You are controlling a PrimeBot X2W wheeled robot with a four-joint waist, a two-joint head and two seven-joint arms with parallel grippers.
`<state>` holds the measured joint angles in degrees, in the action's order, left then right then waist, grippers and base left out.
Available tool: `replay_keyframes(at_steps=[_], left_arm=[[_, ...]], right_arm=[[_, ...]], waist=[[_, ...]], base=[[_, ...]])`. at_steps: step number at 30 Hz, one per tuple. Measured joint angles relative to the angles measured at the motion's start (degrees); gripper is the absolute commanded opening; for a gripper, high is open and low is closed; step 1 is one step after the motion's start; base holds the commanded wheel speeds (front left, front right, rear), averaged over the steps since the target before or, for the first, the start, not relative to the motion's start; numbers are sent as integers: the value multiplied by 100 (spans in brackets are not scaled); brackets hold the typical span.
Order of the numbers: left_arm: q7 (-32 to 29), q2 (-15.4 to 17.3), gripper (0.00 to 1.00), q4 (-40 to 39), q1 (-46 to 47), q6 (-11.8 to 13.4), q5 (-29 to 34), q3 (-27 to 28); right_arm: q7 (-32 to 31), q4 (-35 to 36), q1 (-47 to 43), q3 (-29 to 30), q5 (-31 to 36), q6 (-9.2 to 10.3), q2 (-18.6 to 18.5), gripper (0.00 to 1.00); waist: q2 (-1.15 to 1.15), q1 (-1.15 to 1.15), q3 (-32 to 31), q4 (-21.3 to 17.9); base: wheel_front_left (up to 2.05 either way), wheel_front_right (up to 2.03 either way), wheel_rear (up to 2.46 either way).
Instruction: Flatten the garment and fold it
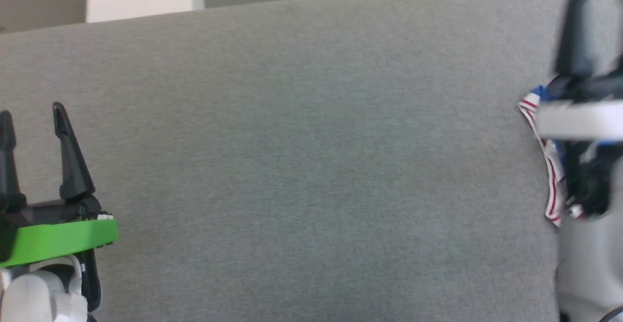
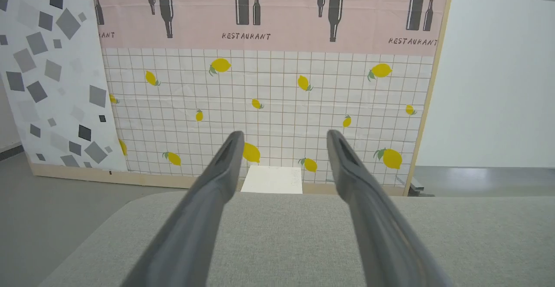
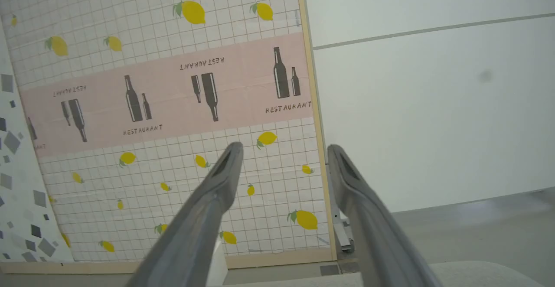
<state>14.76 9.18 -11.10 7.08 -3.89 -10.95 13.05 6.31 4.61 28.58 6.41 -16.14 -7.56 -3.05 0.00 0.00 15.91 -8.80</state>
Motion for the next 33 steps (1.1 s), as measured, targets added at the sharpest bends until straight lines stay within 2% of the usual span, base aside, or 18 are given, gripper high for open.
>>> replay_keyframes(at_steps=[4,13,21,33], left_arm=[[1,-149,100,266,-3,63,4,107],[2,-355,100,978,-5,75,97,-167],[2,-390,100,1507,-5,40,230,-446],[2,-521,100,2056,-39,-18,293,-839]], right_arm=[[558,-514,-442,-283,-300,0,12,100],[834,-1347,-1115,-642,19,0,15,100],[835,-1428,-1691,-684,307,0,16,100],[835,-1741,-2148,-749,360,0,16,100]], waist=[[0,0,-257,202],[0,0,-664,638],[0,0,-902,844],[0,0,-1119,844]], base=[[0,0,0],[0,0,0],[0,0,0],[0,0,0]])
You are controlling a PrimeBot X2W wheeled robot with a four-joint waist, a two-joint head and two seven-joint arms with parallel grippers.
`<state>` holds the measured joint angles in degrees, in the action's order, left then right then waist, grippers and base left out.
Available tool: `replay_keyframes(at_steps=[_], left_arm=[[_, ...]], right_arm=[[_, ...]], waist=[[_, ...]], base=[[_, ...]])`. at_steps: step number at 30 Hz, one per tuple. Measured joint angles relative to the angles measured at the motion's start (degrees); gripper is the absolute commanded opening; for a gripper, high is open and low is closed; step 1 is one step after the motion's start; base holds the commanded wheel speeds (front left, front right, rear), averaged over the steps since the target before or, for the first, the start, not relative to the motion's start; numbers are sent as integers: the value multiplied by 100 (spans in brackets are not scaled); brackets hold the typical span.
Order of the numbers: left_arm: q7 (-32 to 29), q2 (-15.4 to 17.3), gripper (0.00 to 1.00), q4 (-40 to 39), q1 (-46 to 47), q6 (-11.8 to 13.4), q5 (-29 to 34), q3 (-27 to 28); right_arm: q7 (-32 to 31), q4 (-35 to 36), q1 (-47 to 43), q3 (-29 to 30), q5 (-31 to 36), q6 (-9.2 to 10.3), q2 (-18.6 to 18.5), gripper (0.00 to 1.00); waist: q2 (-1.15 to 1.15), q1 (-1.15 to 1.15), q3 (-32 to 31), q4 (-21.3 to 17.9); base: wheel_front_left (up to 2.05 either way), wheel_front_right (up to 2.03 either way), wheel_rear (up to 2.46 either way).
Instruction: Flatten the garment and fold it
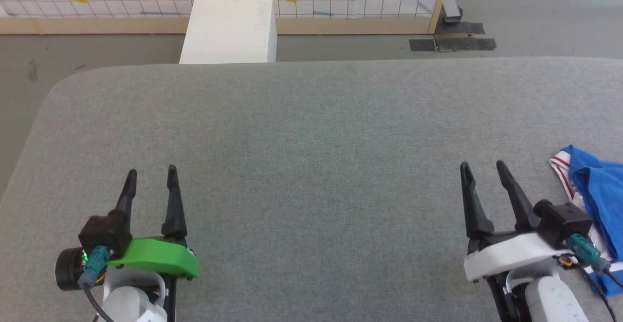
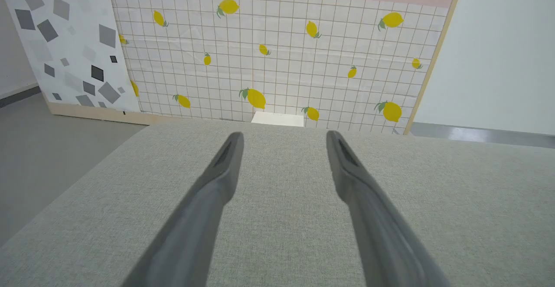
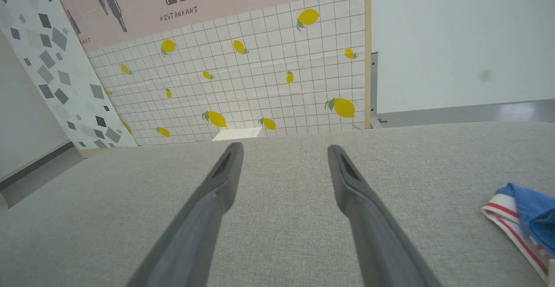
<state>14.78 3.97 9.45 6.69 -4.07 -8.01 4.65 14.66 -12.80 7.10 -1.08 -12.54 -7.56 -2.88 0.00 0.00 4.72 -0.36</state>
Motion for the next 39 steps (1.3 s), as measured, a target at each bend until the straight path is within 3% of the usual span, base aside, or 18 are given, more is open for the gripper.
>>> replay_keyframes(at_steps=[6,7,39], left_arm=[[0,-11,100,100,-66,0,23,-58],[-7,-12,0,104,-69,1,19,-64],[-296,-13,0,-83,-118,59,100,-147]], right_arm=[[0,-116,-76,-56,-14,0,0,100],[-2,-116,-80,-57,-19,0,1,0],[-290,130,-130,-30,196,0,0,0]], waist=[[0,0,-52,-52],[0,0,-58,-57],[0,0,-147,-38]], base=[[0,0,0],[0,0,0],[0,0,0]])
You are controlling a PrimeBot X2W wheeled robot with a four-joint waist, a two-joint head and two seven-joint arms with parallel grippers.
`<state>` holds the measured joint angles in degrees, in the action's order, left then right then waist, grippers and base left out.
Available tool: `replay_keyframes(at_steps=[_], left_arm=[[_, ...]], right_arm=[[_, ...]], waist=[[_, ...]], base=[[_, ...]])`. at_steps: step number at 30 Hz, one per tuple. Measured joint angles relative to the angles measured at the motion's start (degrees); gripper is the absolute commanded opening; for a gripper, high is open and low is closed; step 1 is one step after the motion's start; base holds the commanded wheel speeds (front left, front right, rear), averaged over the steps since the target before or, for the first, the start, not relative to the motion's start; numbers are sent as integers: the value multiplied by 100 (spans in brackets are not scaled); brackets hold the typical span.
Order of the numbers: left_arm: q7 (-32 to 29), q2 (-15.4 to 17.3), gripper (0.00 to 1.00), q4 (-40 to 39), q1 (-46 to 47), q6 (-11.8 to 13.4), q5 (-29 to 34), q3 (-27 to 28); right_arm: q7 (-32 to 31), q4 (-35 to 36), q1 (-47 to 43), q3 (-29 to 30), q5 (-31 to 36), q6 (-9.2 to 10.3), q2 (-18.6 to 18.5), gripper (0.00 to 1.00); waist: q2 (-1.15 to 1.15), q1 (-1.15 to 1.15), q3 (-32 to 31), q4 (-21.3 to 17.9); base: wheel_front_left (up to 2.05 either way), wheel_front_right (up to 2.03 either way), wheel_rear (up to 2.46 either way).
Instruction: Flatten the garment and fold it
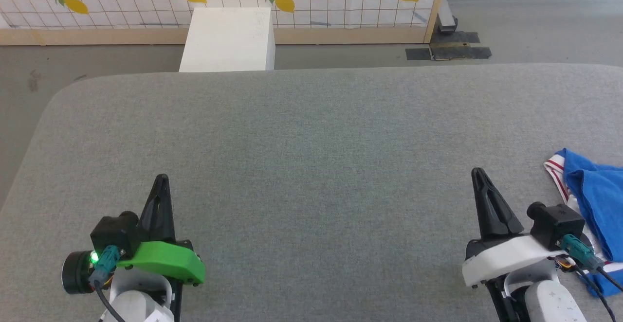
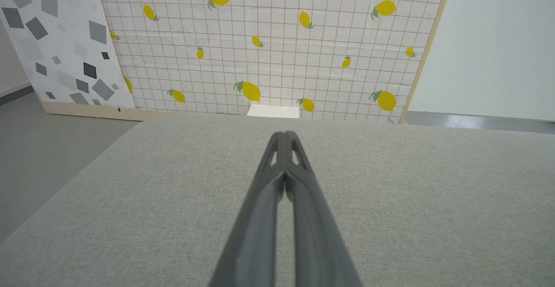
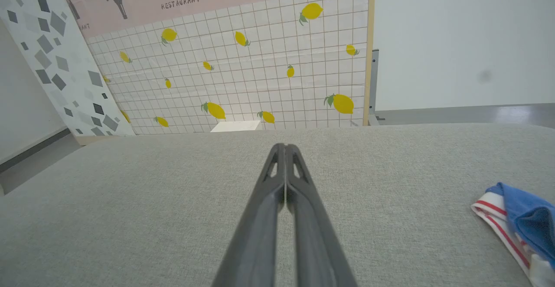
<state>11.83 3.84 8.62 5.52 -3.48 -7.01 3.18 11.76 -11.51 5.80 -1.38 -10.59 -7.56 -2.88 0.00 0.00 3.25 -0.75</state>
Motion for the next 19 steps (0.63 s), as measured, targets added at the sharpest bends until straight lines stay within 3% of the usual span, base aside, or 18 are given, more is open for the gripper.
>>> replay_keyframes(at_steps=[19], left_arm=[[-241,-10,0,-181,-91,58,159,-51]], right_arm=[[-241,236,-117,22,215,0,0,0]], waist=[[0,0,-68,16]], base=[[0,0,0]])
